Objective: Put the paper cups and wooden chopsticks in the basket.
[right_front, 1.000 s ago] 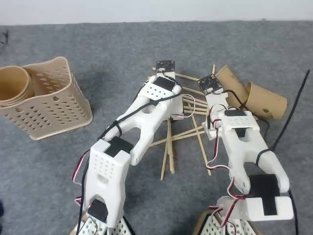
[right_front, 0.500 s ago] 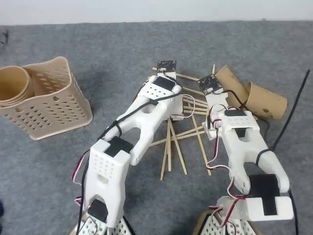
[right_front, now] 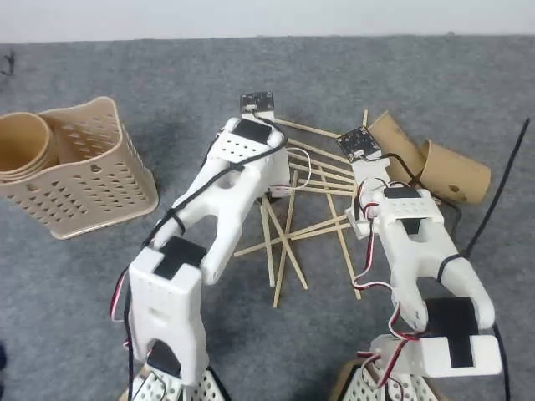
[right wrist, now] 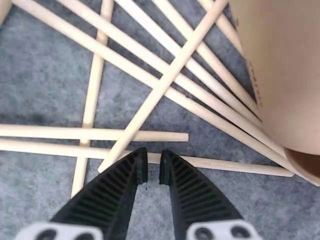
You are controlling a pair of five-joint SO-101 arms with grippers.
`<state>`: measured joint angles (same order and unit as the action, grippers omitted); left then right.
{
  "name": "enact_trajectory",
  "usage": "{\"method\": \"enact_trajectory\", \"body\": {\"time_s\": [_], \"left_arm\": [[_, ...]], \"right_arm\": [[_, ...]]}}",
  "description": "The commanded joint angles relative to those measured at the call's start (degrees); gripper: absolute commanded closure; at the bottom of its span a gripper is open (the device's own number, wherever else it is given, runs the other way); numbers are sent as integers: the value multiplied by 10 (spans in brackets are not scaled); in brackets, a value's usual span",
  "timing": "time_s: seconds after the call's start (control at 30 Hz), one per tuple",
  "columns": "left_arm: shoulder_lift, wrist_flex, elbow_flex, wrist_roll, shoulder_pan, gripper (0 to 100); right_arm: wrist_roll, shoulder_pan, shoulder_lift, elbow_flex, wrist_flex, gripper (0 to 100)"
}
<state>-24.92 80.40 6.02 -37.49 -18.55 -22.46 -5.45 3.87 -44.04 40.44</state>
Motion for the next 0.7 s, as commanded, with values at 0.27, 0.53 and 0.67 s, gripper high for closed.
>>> {"method": "enact_trajectory", "body": {"time_s": [0.27,0.53,0.67], "left_arm": [[171,-108,-94,89,47,988],[217,-90,-89,194,49,988],[252,-69,-49,259,53,988]], "right_arm": [[-7,-13,-1,-2,-7,942],[-7,-13,-2,-2,-7,942],[-7,-13,-2,-2,-7,942]]}}
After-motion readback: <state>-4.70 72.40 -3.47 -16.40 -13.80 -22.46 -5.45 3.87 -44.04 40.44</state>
